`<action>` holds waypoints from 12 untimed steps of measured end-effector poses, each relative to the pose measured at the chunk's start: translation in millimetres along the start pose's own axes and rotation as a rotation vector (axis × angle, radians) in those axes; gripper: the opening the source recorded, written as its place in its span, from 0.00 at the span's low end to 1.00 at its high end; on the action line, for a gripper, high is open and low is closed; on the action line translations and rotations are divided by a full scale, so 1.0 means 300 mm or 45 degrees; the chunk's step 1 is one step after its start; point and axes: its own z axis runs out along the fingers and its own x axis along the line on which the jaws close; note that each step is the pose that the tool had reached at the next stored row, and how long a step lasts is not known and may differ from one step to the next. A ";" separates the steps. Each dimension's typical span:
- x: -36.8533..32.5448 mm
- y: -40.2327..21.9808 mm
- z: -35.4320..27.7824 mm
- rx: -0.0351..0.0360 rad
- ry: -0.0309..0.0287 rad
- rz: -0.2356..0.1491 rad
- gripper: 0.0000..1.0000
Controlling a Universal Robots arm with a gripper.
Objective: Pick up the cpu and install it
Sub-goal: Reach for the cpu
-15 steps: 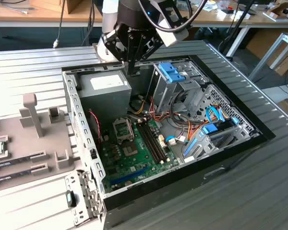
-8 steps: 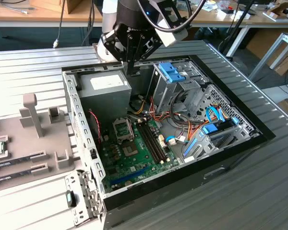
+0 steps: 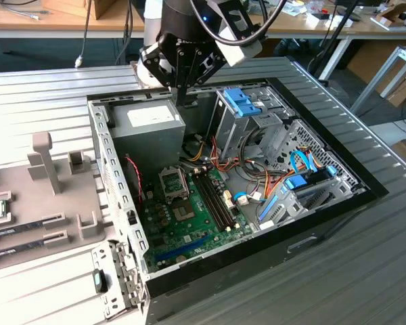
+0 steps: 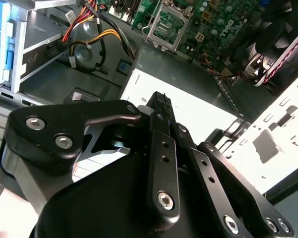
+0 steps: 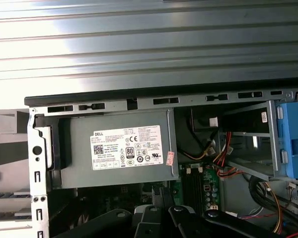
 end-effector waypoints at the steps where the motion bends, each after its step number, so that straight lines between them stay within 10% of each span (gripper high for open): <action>1: 0.001 0.000 0.000 0.0000 0.0000 0.000 0.11; 12: 0.013 -0.001 0.000 0.0000 0.0000 0.000 0.11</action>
